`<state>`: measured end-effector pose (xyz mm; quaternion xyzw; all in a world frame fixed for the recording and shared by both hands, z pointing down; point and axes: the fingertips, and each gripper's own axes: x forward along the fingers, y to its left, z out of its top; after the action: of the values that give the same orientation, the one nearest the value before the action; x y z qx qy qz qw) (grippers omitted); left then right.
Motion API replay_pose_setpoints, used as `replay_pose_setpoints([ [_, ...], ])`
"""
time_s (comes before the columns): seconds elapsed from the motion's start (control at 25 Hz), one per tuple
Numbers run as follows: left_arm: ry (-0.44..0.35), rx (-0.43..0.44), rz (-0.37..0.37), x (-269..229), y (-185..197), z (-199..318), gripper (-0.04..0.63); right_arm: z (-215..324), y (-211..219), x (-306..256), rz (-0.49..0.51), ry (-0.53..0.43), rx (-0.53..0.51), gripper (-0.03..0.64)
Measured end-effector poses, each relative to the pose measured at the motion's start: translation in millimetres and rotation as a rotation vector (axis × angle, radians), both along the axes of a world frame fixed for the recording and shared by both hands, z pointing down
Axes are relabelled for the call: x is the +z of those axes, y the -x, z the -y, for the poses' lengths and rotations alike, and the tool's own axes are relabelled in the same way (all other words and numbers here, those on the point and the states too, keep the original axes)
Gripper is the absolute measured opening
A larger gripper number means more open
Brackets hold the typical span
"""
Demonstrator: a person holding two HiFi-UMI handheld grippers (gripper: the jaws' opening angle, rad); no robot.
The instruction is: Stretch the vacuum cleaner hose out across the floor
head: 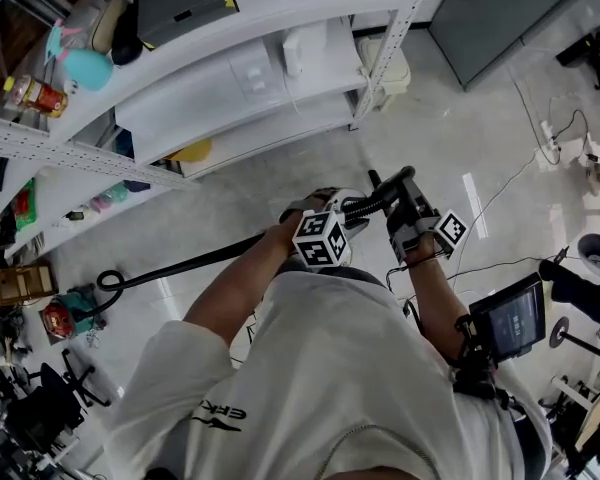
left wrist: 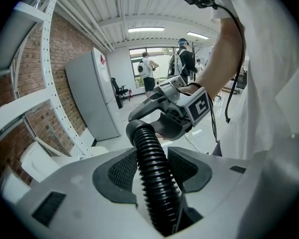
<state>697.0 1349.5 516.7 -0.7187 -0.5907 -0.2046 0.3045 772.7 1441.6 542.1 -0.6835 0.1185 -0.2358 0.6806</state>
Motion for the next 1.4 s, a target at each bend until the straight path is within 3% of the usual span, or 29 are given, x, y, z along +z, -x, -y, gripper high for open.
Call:
replay_pose_setpoints([
  [0.48,-0.006,-0.027,0.025,11,-3,-61,0.190,-58,-6,5,0.000,0.005,-0.010,0.183],
  [1.08,0.007,0.025,0.049,7,22,-99,0.190,-97,20,4,0.015,0.028,0.053,0.183],
  [1.4,0.010,0.000,0.059,14,34,-120,0.190,-116,30,12,0.034,0.062,0.003,0.183],
])
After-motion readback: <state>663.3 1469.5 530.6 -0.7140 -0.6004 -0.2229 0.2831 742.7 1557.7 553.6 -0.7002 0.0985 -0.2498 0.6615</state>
